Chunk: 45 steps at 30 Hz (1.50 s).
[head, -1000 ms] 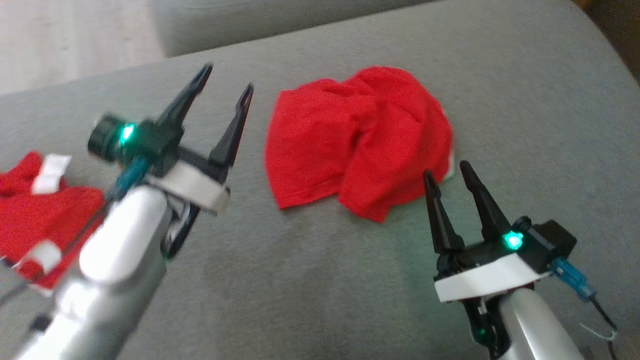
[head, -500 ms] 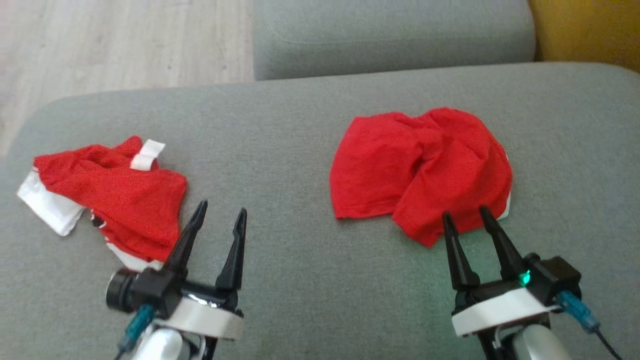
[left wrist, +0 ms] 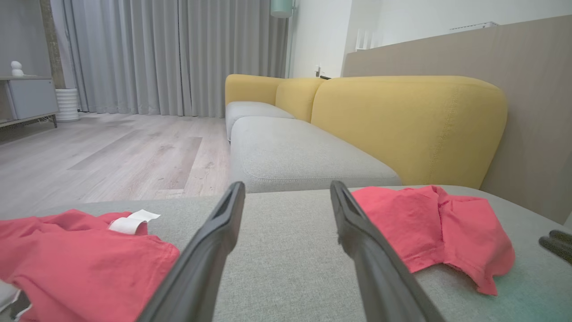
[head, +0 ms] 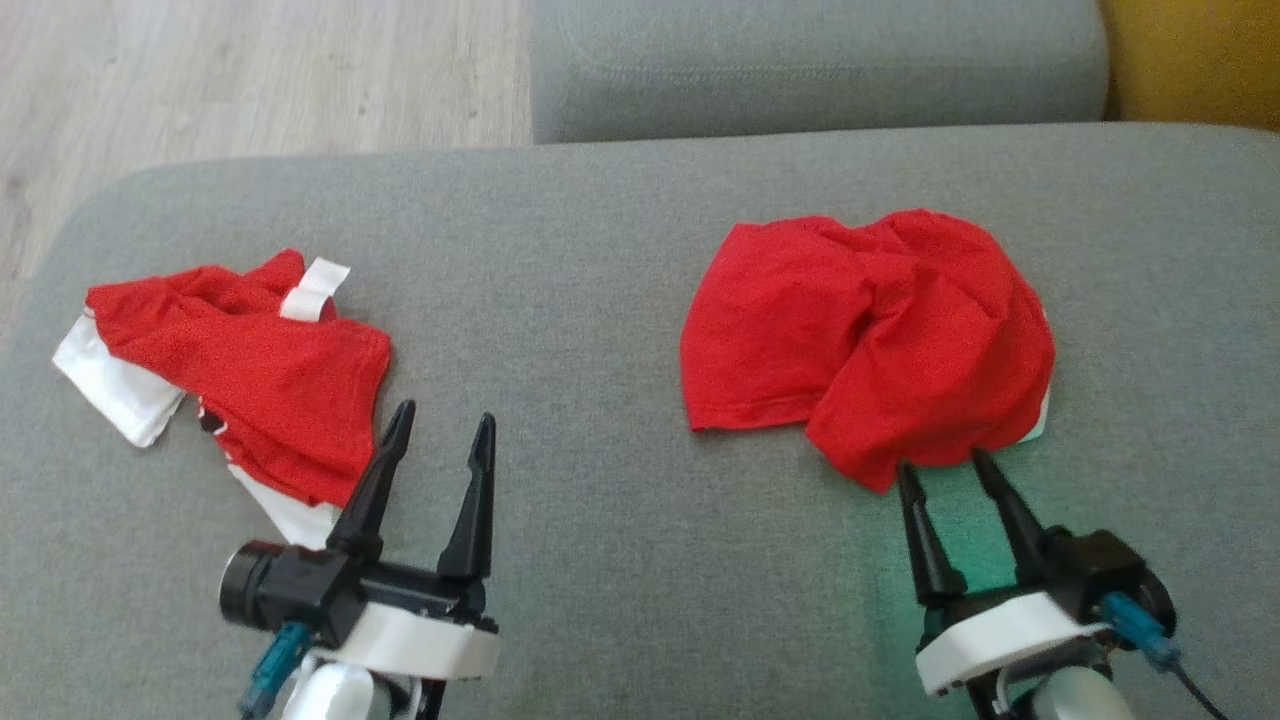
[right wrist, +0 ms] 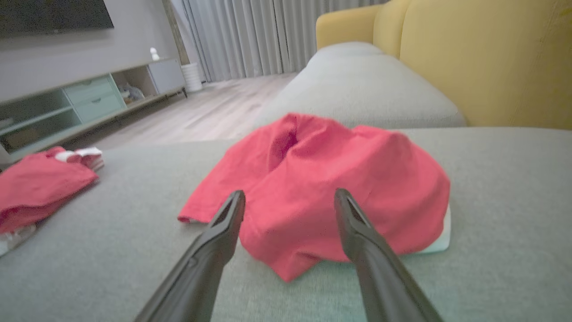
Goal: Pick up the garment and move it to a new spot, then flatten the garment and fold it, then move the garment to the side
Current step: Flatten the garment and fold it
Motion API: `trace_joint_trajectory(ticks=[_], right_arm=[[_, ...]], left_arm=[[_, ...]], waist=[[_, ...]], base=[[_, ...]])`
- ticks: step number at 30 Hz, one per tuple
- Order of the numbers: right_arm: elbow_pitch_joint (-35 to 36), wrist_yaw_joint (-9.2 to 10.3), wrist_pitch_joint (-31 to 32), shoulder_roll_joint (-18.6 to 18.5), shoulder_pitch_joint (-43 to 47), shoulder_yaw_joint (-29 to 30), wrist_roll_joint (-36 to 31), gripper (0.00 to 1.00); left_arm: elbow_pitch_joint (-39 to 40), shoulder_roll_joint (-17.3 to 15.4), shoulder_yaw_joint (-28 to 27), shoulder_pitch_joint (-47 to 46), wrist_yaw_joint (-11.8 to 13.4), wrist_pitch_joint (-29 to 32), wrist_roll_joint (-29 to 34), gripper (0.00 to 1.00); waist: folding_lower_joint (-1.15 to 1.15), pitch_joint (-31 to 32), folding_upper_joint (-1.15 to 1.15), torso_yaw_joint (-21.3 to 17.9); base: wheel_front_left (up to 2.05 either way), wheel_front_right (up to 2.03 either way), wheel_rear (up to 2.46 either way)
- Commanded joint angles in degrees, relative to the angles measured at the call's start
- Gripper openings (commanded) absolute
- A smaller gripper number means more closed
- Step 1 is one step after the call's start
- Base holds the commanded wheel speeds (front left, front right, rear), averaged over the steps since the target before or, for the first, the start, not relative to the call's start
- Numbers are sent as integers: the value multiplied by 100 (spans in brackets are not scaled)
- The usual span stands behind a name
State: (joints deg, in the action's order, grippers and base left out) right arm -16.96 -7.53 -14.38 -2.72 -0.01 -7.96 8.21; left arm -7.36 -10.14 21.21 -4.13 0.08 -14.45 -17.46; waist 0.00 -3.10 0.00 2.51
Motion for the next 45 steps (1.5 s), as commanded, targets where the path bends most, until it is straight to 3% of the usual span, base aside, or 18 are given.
trace_joint_trajectory(ticks=[1, 14, 25, 26, 27, 28, 34, 45], right_arm=[[-56, 4, -59, -16, -309, -136, -126, 100], [-1620, 4, 444, -16, -1255, -91, -888, 100], [-2409, 4, 767, -16, -1673, 252, -1211, 100], [-2465, 4, 806, -16, -1685, 264, -1200, 70], [-2517, 4, 831, -16, -1695, 261, -1161, 25], [-2553, 4, 825, -16, -1706, 258, -1150, 0], [-2576, 4, 532, -16, -1769, 217, -1010, 0], [-1815, 4, 138, -16, -2029, 449, -747, 0]], left_arm=[[149, 32, -270, -346, -63, -54, 72, 100], [77, 340, -466, -614, -429, -54, 324, 100], [39, 499, -532, -621, -579, -54, 457, 100], [30, 508, -540, -624, -588, -54, 465, 100], [21, 517, -550, -625, -596, -54, 474, 100], [11, 525, -562, -622, -603, -54, 482, 100], [-66, 555, -651, -545, -629, -54, 554, 100], [-164, 557, -890, -285, -673, -55, 582, 100]], waist=[[0, -88, 0, 48], [0, -458, 0, 405], [0, -534, 0, 665], [0, -528, 0, 675], [0, -518, 0, 679], [0, -503, 0, 677], [0, -291, 0, 571], [0, 213, 0, 431]], base=[[0, 0, 0], [0, 0, 0], [0, 0, 0], [0, 0, 0], [0, 0, 0], [0, 0, 0], [0, 0, 0], [0, 0, 0]])
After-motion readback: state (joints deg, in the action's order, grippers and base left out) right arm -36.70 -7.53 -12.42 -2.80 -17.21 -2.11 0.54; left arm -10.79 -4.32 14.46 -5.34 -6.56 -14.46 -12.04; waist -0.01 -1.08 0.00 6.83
